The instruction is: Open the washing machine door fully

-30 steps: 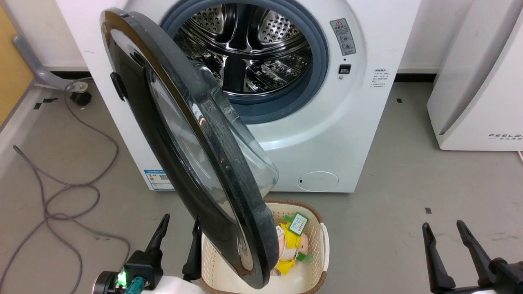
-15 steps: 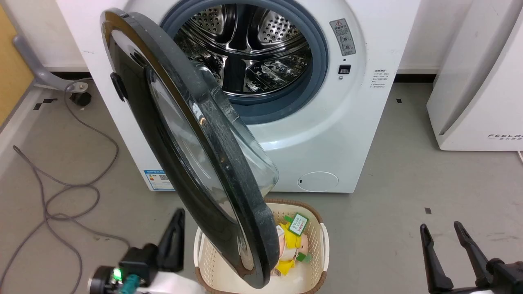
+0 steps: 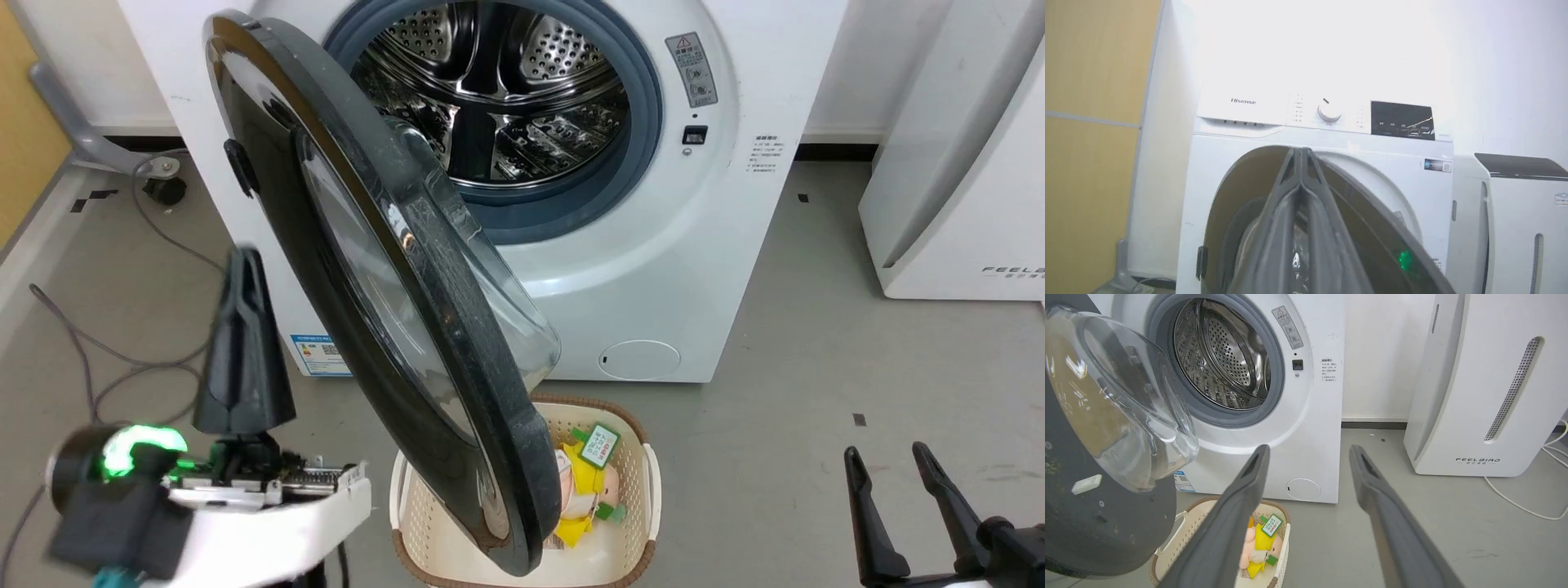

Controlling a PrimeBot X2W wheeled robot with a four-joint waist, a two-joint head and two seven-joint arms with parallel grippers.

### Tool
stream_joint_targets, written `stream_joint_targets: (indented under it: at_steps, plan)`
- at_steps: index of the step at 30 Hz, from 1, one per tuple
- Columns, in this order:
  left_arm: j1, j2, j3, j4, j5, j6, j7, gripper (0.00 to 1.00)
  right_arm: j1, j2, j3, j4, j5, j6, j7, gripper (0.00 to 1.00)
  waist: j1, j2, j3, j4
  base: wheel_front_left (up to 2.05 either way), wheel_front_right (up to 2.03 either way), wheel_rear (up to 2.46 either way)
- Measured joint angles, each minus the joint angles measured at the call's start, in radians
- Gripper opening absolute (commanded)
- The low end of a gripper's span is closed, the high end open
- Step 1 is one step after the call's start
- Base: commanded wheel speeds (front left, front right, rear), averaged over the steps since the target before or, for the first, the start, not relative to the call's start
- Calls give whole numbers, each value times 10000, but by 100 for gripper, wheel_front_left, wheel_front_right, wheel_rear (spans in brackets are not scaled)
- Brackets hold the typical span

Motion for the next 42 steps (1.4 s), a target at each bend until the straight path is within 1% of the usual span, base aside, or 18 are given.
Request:
stream_joint_targets:
  at_steps: [4,6,7,11,15,19,22,27,32,33,37,42]
  plan:
    - [-226,-12,-533,-1329,-290,-42,0,0,0,0,4,61,54,0,-44,100,0,0,18,5,0,0,0]
    - [-288,-15,-943,-1776,-449,-153,0,0,-2,0,12,88,82,0,-44,100,0,0,36,-6,0,0,0]
    - [-291,-19,-1185,-1912,-694,-184,0,0,-3,0,4,102,82,0,-46,100,0,0,50,-8,0,0,0]
    - [-324,-23,-2514,-2236,-1392,-566,0,0,-8,0,0,163,88,0,-54,100,0,0,68,-18,0,0,0]
    - [-254,-29,-4073,-2098,-1925,-880,240,0,-8,0,2,232,100,0,-130,100,0,0,58,-33,0,0,0]
    - [130,-29,-5404,-1425,-2364,-1081,1152,0,-10,0,12,293,171,0,-144,100,0,0,84,-53,0,0,0]
    - [338,46,-6038,-926,-2533,-1181,1820,0,-11,0,-19,322,173,0,-142,100,0,0,120,-40,0,0,0]
    - [447,320,-6447,140,-2531,-1252,2441,0,-16,0,-19,374,205,0,-142,100,0,0,216,-42,0,0,0]
    - [438,424,-6594,1476,-2288,-1223,2646,0,-35,0,-42,483,247,0,-144,100,0,0,258,-54,0,0,0]
    - [410,447,-6602,1758,-2136,-1154,2661,0,-42,0,-44,495,247,0,-144,100,0,0,264,-57,0,0,0]
    - [141,454,-6487,2627,-1812,-909,2525,0,-61,0,-38,541,259,0,-146,100,0,0,259,-78,0,0,0]
    - [-405,249,-6257,3283,-1820,-690,2021,0,-75,0,-38,570,263,0,-146,100,0,0,247,-95,0,0,0]
